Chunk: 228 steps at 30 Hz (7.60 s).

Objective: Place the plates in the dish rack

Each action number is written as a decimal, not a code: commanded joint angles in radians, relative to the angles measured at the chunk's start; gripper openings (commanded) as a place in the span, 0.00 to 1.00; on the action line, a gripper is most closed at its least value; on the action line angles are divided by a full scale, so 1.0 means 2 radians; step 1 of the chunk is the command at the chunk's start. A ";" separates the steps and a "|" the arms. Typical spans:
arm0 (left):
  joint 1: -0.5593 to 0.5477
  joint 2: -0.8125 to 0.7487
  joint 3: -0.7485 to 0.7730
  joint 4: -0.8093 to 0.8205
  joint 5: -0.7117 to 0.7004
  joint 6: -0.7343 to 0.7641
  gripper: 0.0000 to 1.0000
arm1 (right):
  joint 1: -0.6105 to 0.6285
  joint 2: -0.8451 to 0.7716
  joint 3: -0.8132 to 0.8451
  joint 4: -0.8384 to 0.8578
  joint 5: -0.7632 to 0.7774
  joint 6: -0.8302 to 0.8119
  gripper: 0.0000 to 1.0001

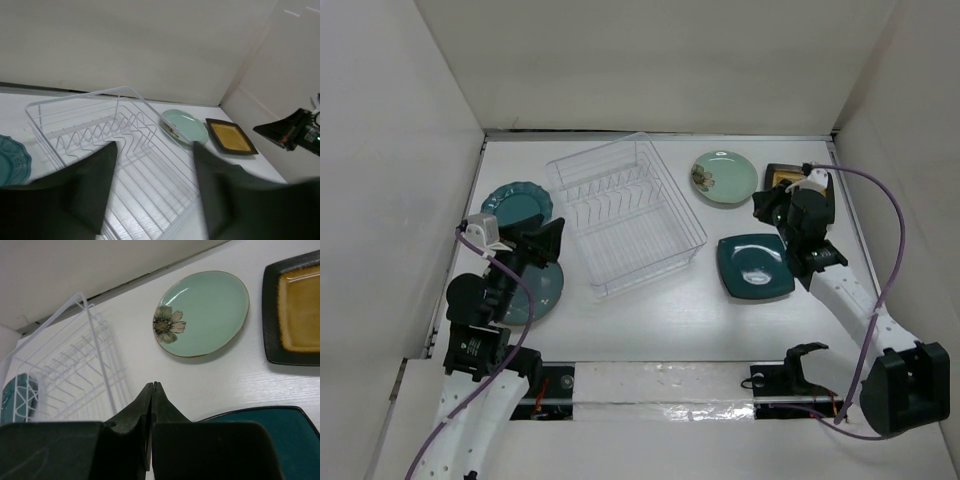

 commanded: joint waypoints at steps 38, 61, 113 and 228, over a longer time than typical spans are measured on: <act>-0.021 0.004 0.001 0.014 -0.001 0.023 0.53 | -0.088 0.504 0.217 0.170 -0.080 0.280 0.52; -0.021 0.009 -0.001 0.020 0.013 0.021 0.57 | -0.060 0.241 0.138 0.248 0.032 0.167 0.00; -0.021 0.001 -0.002 0.024 0.019 0.016 0.58 | 0.264 0.469 0.525 -0.032 0.365 -0.293 0.00; -0.021 0.019 0.005 0.016 0.019 0.025 0.44 | -0.305 0.263 -0.060 0.527 -0.207 0.437 0.00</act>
